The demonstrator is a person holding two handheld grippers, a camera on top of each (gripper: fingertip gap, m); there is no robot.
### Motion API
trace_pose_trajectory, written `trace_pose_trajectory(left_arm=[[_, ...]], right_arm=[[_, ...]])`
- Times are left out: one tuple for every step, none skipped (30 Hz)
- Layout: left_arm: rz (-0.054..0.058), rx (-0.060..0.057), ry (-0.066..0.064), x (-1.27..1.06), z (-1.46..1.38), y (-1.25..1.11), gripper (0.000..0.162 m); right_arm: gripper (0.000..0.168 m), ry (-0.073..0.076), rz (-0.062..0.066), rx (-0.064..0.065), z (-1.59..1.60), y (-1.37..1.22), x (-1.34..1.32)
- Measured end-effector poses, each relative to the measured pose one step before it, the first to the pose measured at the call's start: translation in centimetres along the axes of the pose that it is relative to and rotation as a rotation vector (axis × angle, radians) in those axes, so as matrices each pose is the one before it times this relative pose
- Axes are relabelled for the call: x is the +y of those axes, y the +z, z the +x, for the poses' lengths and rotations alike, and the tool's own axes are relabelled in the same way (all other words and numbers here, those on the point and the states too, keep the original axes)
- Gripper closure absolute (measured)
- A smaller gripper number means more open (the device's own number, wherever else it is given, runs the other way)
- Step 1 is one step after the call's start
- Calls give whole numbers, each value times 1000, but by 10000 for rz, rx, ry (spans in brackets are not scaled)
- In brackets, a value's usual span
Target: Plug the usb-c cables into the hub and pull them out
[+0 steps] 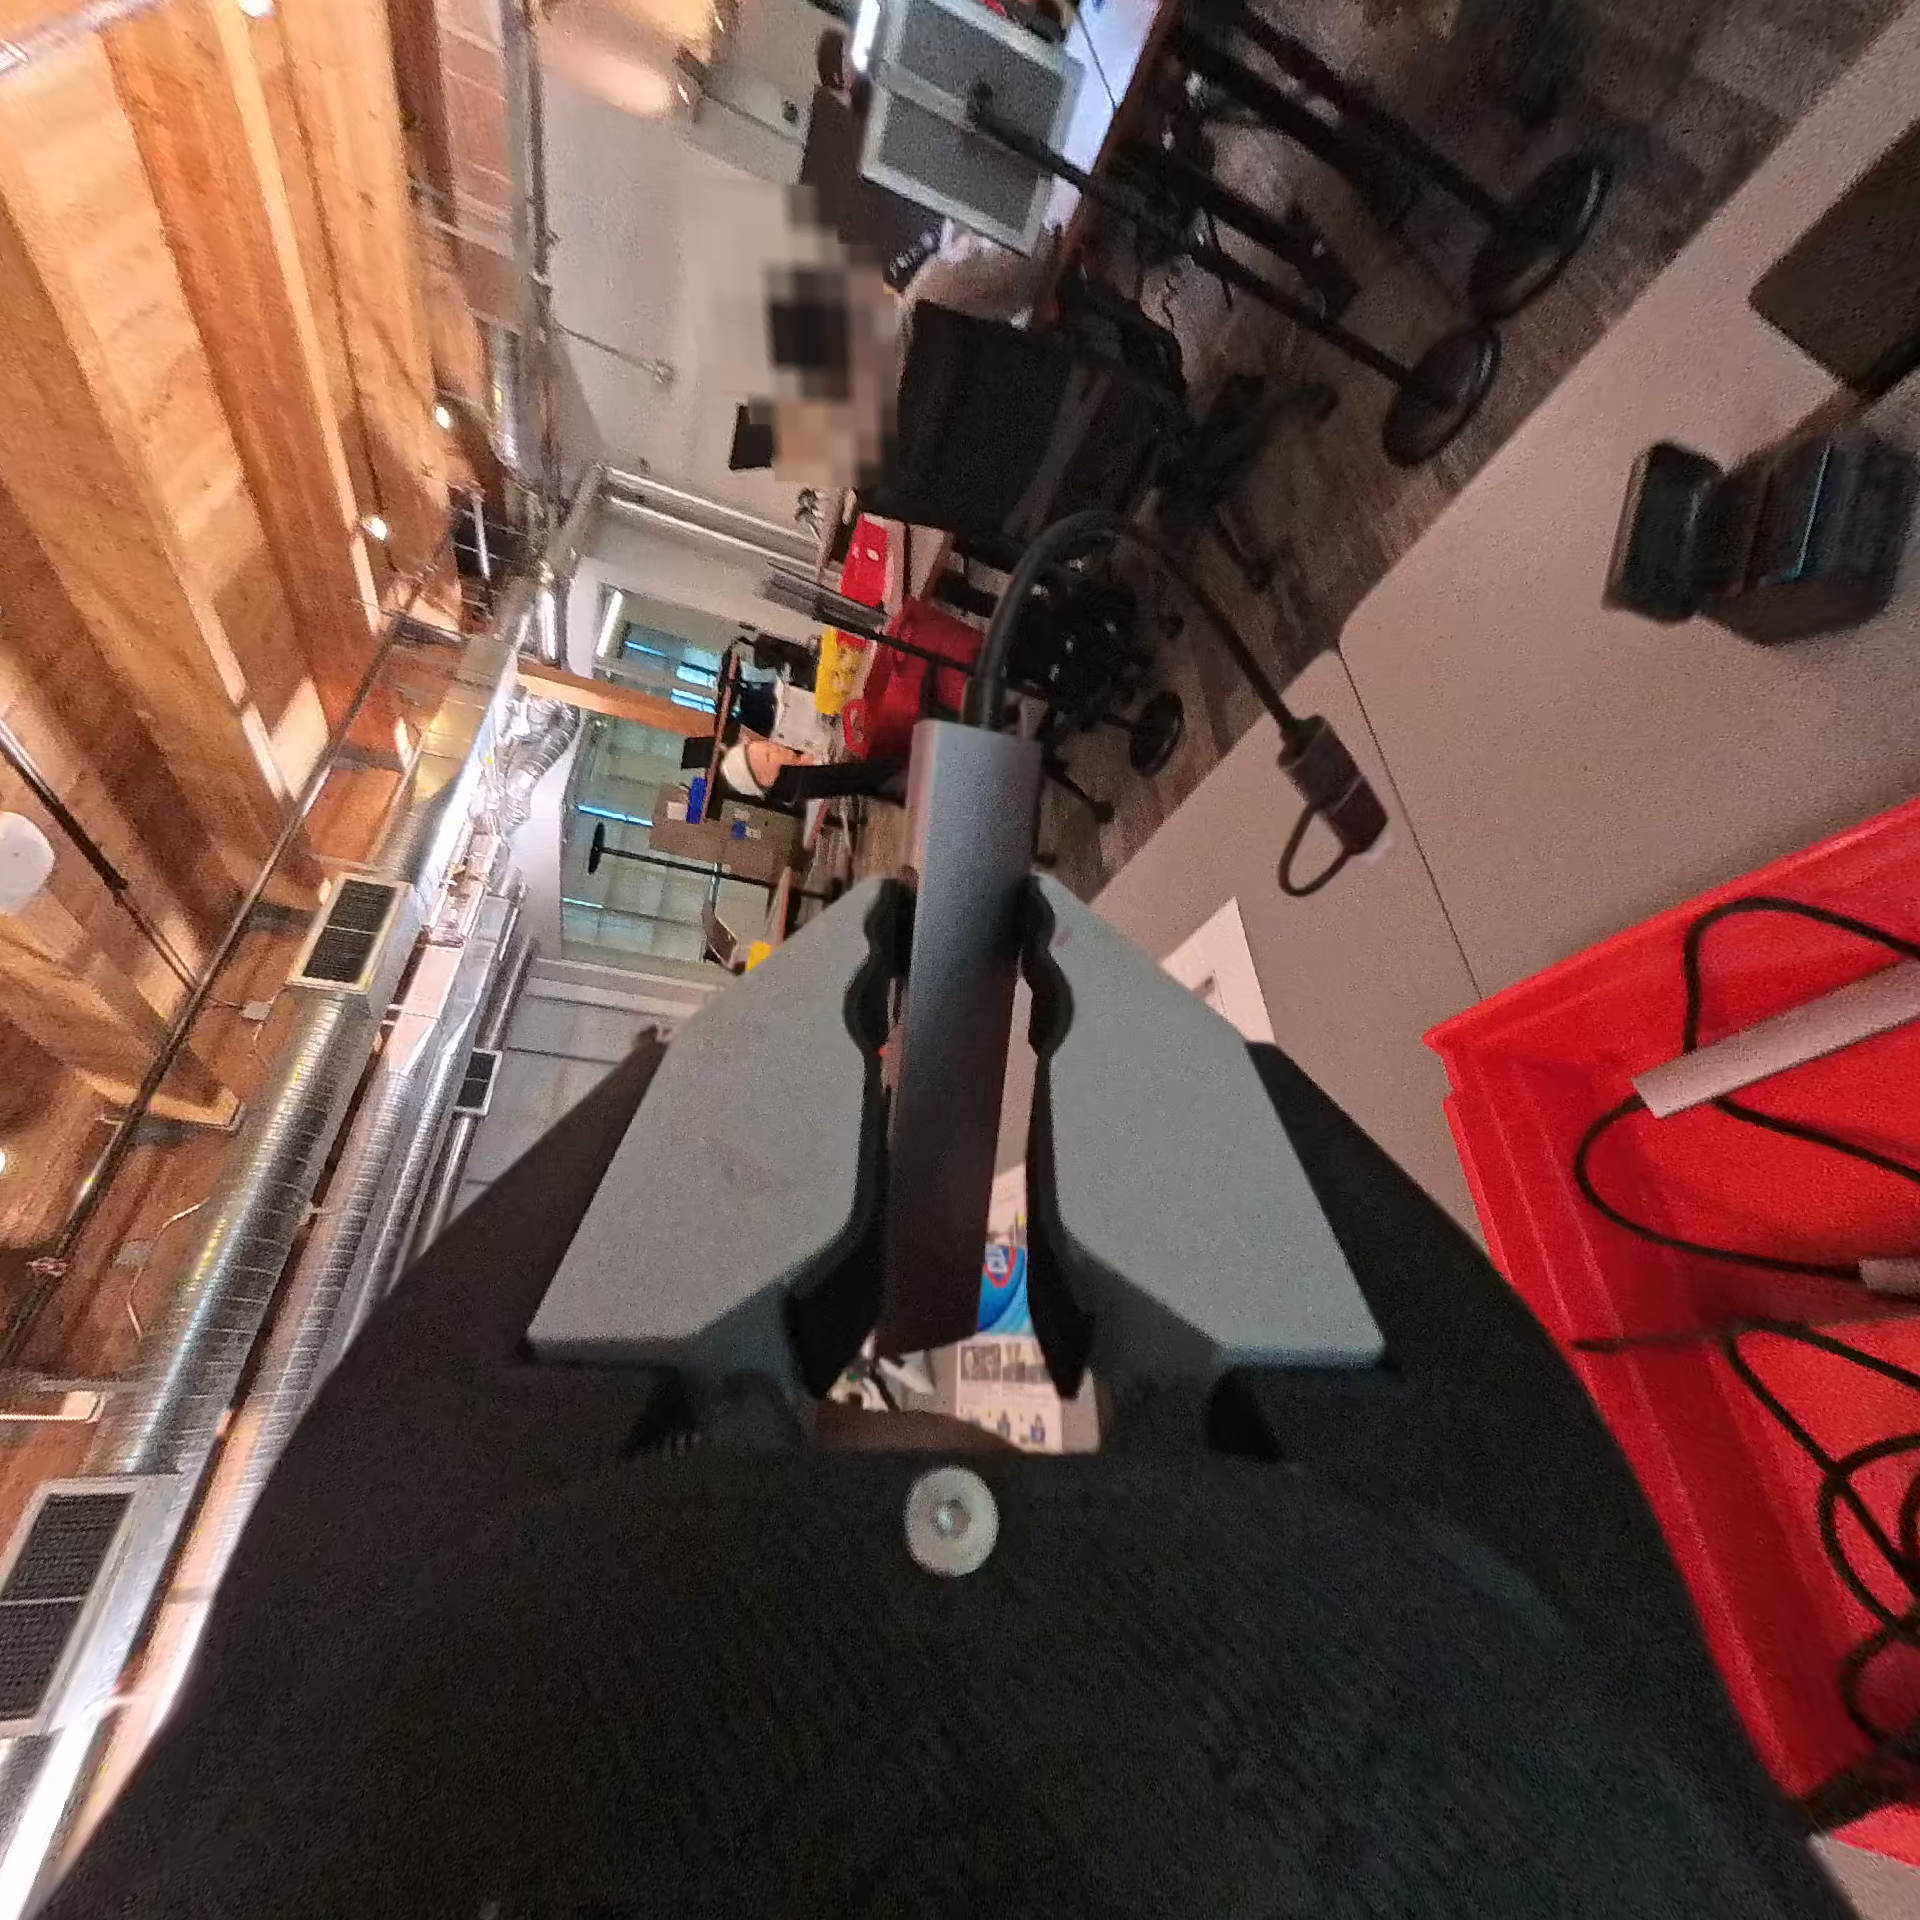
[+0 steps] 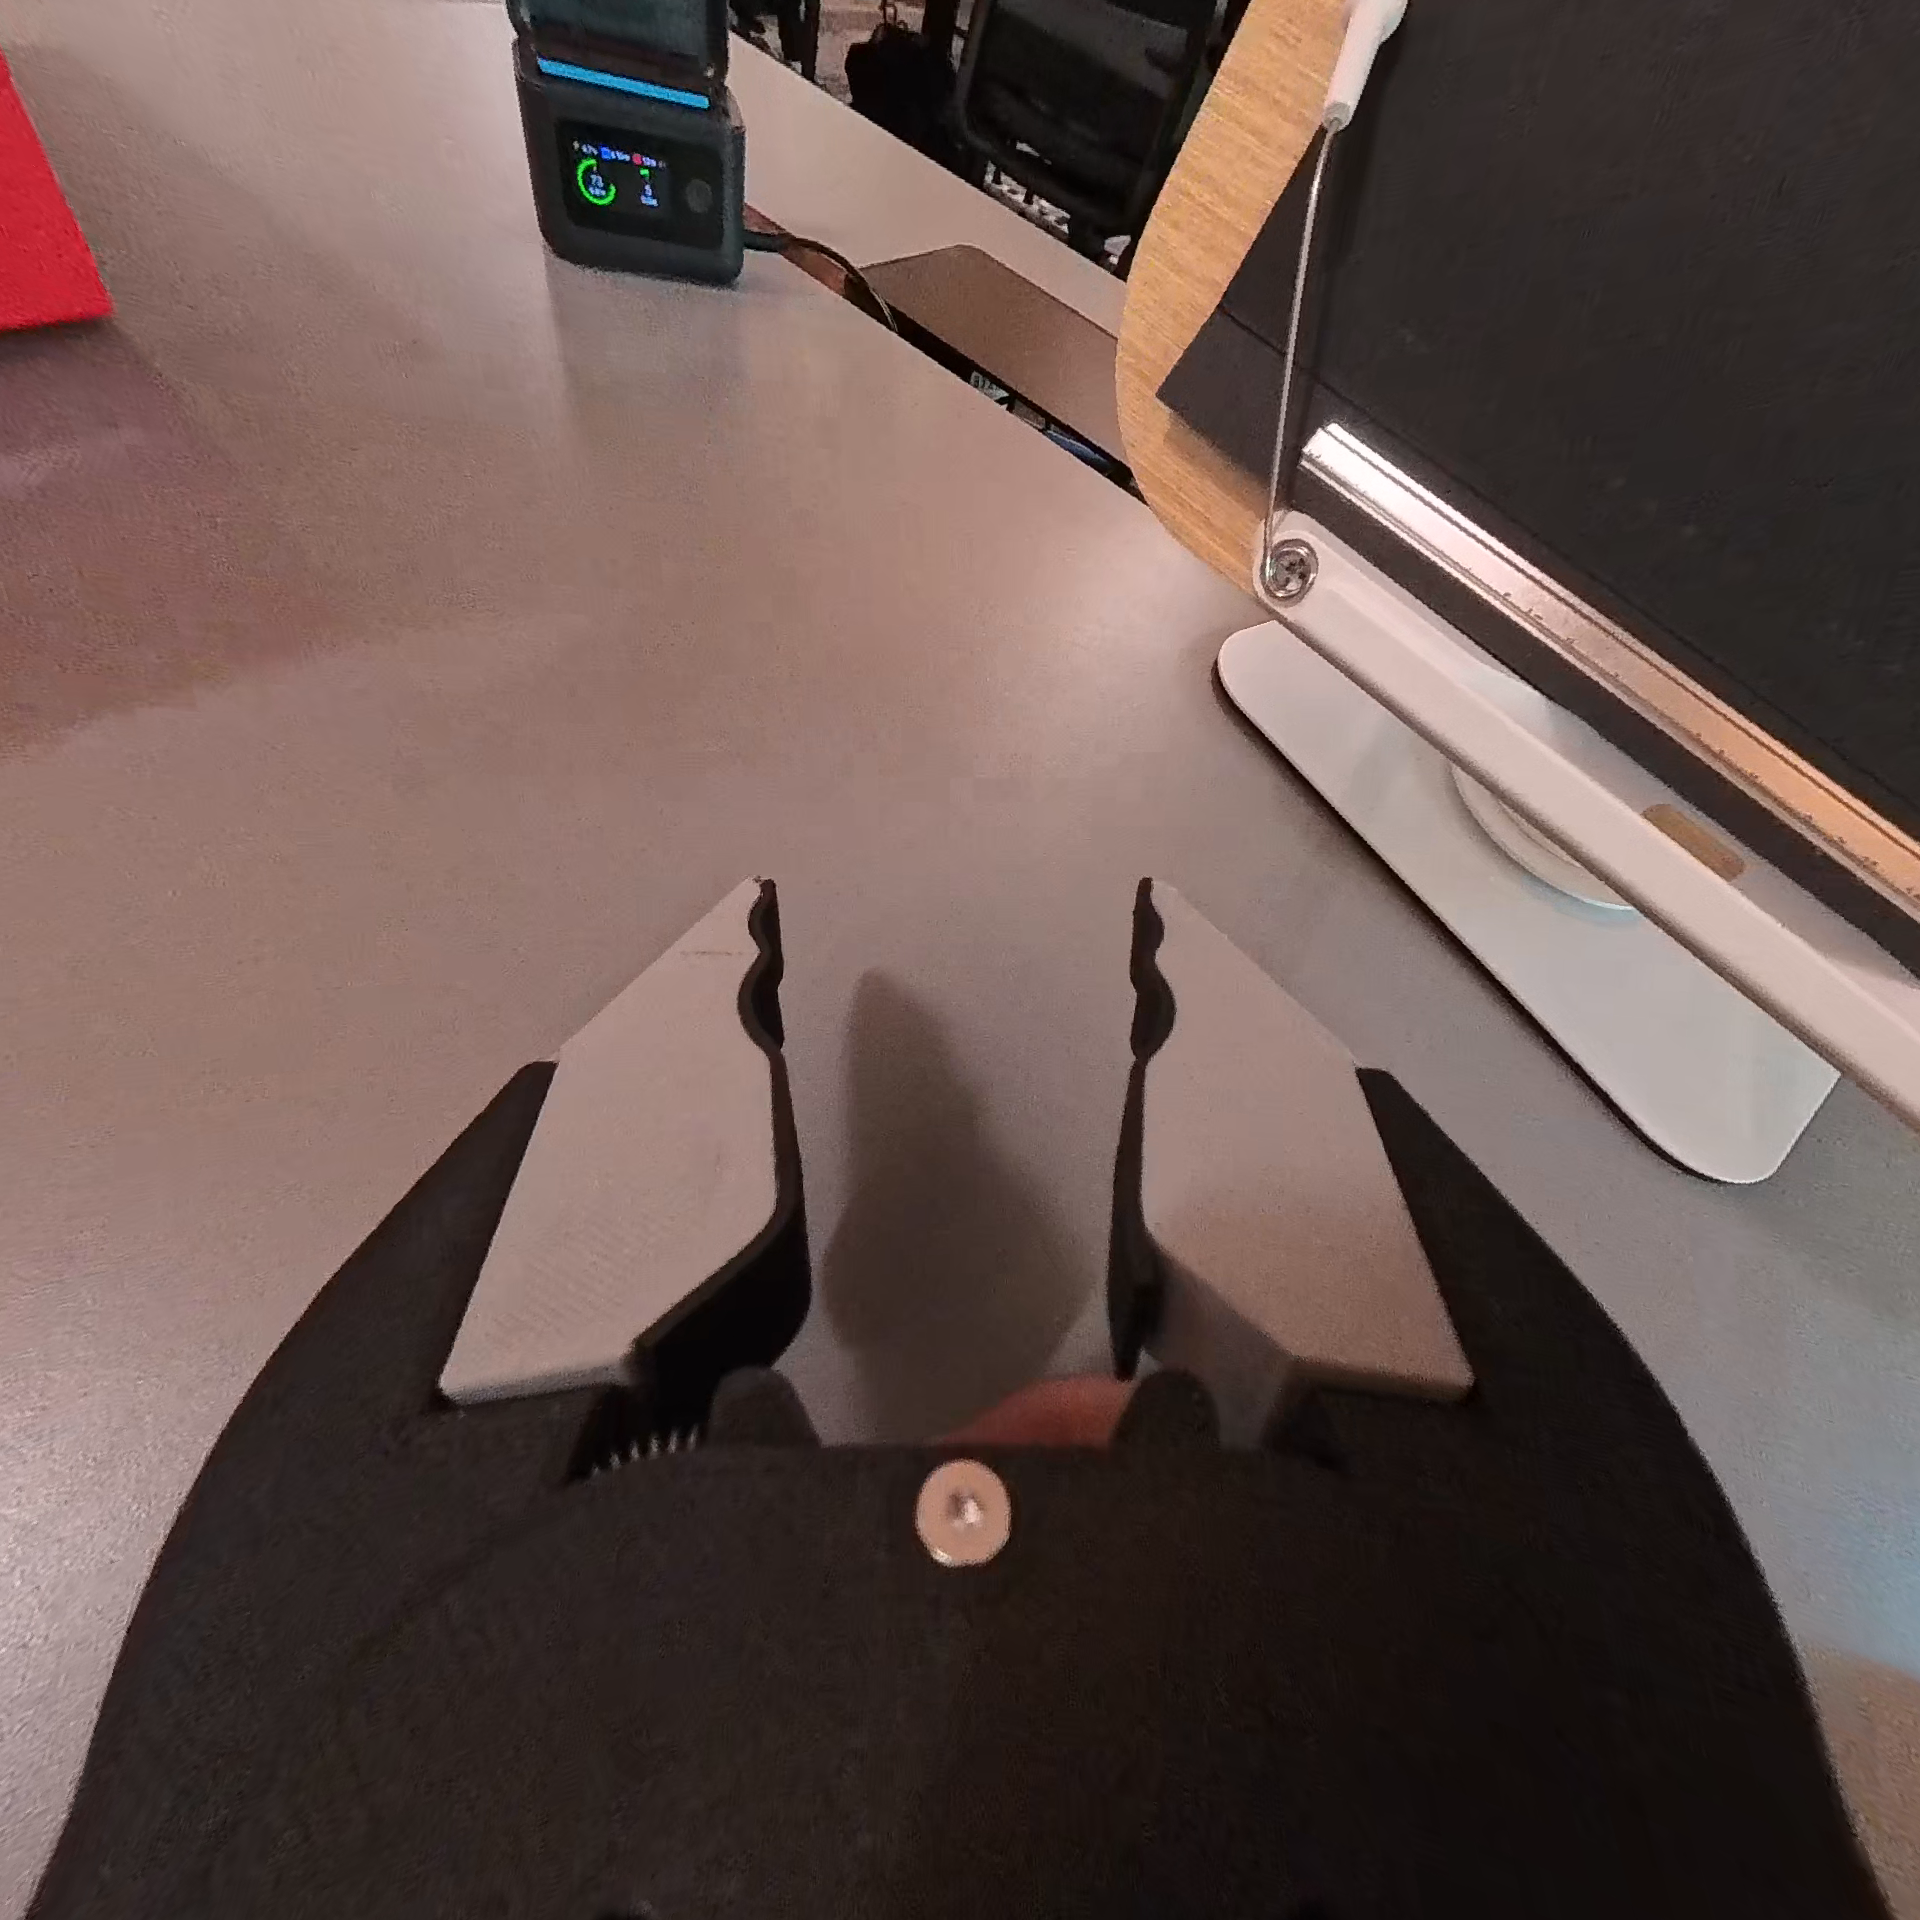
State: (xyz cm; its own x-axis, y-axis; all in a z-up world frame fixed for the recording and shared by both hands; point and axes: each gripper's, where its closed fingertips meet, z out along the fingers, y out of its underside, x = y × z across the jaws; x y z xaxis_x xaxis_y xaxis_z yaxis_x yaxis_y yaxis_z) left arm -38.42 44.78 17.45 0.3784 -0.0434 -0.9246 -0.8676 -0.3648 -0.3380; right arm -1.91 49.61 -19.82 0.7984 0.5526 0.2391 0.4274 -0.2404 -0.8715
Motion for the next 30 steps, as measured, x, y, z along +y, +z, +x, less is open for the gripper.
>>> trace_pose_trajectory(left_arm=[[355, -64, -183, -1372, -727, -1255, 141], [382, 110, -200, -1454, -153, -1099, 141], [406, 173, -198, -1511, 347, -923, 141], [387, 274, -80, -1477, 977, -745, 141], [310, 279, 45, -1322, 1424, -556, 141], [293, 290, 77, -1232, 1804, -321, 141], [280, 451, 78, -1163, 2320, -78, 141], [267, 561, 53, -1059, 2704, 200, 141], [229, 627, 21, -932, 2955, 527, 141], [138, 755, -37, -694, 3240, 834, 140], [48, 908, -89, -433, 3496, 1171, 140], [-7, 832, -101, -234, 3302, 1476, 140], [-10, 705, -146, -73, 2951, 1739, 140], [-125, 802, -277, 217, 2800, 1902, 140], [-138, 813, -364, 348, 2479, 2012, 140], [-171, 668, -342, 512, 1940, 2051, 140], [-226, 542, -357, 648, 1466, 2077, 141], [-227, 392, -380, 626, 991, 2038, 142], [-176, 241, -340, 526, 670, 1949, 144], [-190, 155, -263, 485, 534, 1782, 146], [-130, 38, -239, 323, 330, 1508, 146], [-141, -5, -217, 285, 256, 1210, 144], [-169, -44, -186, 296, 153, 878, 138], [-88, -162, -116, 192, -25, 447, 132], [61, -177, -48, 38, -105, -49, 128], [201, -186, -74, -115, -245, -550, 122], [233, -225, -159, -92, -518, -958, 116], [204, -213, -193, 23, -735, -1338, 113], [198, -162, -186, 145, -921, -1645, 111], [210, -165, -163, 261, -1203, -1902, 112]], right_arm=[[103, 7, 12, 4, 13, -12, -15], [103, 5, 18, 8, 16, -16, -20], [103, 16, 21, 10, 37, -31, -21], [103, 49, 40, 4, 53, -52, -52], [103, 92, 78, -22, 74, -81, -92], [103, 138, 95, -51, 85, -113, -111], [102, 174, 108, -77, 104, -141, -111], [101, 202, 112, -84, 135, -181, -118], [101, 219, 106, -76, 182, -183, -113], [101, 214, 106, -63, 218, -196, -119], [100, 179, 108, -21, 281, -207, -164], [100, 124, 114, 79, 429, -229, -208], [101, 73, 119, 175, 577, -243, -218], [102, 37, 100, 222, 647, -232, -197], [102, 19, 39, 304, 793, -185, -91], [102, 31, -26, 349, 882, -127, 14], [103, 58, -81, 331, 859, -52, 101], [103, 66, -123, 239, 699, 37, 194], [103, 54, -108, 99, 414, 90, 198], [103, 37, -66, 18, 241, 114, 184], [103, 30, -72, 15, 147, 132, 203], [103, 19, -102, -17, 41, 146, 220], [102, -8, -97, -33, -63, 136, 204], [102, -46, -79, -15, -97, 99, 186], [102, -86, -65, 3, -111, 82, 135], [102, -103, -49, 10, -126, 74, 102], [101, -94, -27, 4, -136, 57, 51], [101, -75, -25, -11, -136, 67, 47], [101, -52, -31, -16, -102, 73, 60], [101, -27, -29, -25, -83, 67, 68]])
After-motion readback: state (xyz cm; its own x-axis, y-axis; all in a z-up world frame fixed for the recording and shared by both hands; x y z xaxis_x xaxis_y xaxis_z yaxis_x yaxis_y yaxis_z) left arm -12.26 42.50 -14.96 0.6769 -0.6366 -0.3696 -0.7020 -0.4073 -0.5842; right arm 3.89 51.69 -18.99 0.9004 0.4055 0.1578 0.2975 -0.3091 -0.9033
